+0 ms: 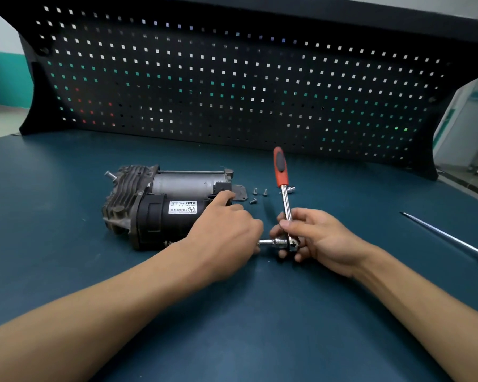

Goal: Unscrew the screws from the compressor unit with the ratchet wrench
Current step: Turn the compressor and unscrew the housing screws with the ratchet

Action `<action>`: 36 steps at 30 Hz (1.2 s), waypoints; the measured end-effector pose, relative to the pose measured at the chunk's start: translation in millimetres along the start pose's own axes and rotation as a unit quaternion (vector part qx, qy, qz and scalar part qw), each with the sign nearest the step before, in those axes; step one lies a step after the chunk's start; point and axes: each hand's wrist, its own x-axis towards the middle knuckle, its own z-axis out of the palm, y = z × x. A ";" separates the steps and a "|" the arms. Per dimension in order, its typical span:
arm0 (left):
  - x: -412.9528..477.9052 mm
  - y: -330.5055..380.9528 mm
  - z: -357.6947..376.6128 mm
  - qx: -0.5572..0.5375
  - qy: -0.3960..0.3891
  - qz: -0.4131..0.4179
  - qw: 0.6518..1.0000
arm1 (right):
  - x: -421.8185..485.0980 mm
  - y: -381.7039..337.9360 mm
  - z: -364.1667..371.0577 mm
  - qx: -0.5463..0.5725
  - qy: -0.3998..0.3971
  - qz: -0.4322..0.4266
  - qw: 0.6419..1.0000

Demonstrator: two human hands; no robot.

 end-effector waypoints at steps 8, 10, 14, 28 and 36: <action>-3.3 -1.7 0.9 0.000 -0.006 0.010 1.000 | -2.8 3.8 -9.4 -0.003 -0.039 -0.034 0.999; -3.4 -2.1 0.5 -0.001 -0.008 0.015 1.000 | -4.8 3.7 -10.7 -0.013 -0.048 -0.049 0.998; -1.0 -3.7 0.7 0.006 -0.014 0.019 1.000 | -8.9 1.1 -9.2 -0.089 -0.070 -0.083 0.990; -0.9 -4.9 4.0 -0.002 -0.014 0.019 1.000 | -13.5 -0.8 -3.4 -0.177 -0.094 -0.119 0.973; 1.1 -2.4 2.1 0.010 -0.028 0.013 0.999 | -9.1 4.9 -7.4 -0.173 -0.077 -0.116 0.975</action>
